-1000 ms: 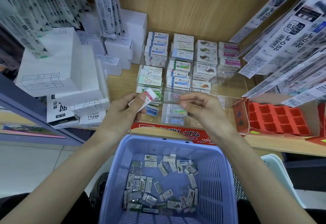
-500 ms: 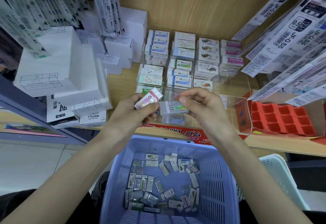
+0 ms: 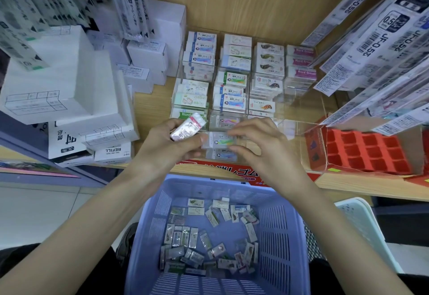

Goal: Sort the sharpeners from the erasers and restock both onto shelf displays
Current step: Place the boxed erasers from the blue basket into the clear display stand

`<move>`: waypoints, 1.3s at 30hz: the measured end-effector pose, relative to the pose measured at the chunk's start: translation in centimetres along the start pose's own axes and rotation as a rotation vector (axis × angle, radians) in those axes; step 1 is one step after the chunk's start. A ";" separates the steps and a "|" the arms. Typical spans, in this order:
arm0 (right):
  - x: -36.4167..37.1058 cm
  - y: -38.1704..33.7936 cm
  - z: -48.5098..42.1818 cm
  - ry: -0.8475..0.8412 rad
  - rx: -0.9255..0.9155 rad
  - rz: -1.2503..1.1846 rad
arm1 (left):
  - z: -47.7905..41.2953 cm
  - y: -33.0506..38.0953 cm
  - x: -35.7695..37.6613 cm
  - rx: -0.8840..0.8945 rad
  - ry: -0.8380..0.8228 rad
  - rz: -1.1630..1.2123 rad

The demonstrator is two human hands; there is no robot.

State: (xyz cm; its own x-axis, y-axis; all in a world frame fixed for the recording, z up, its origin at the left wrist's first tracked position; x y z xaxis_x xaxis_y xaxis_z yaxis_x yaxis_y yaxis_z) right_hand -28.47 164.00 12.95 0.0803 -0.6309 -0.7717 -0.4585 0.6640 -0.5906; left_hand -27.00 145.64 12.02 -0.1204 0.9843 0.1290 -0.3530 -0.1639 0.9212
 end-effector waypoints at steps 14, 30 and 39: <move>-0.4 2.3 0.0 0.062 0.017 0.152 | 0.2 0.3 -0.2 -0.018 0.015 -0.035; 1.7 1.9 -1.7 -0.007 0.010 0.210 | 0.3 0.6 -0.5 0.023 0.029 -0.028; -1.2 0.8 0.6 0.146 0.220 -0.094 | -0.3 0.4 0.7 -0.119 -0.034 0.071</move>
State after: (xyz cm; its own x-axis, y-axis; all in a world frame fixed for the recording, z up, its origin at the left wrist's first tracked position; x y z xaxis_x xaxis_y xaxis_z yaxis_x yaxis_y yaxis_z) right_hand -28.38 165.54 13.29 -0.0228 -0.7344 -0.6783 -0.2504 0.6610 -0.7074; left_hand -27.49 146.21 12.42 -0.1181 0.9712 0.2069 -0.4528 -0.2381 0.8592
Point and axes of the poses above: each hand's wrist, its own z-axis away from the middle knuckle, its own x-axis out of the palm, y = z × x, the point moved 3 cm from there along -z, towards the middle knuckle, and after that the axes turned 3 degrees about x, right-handed, at the moved point
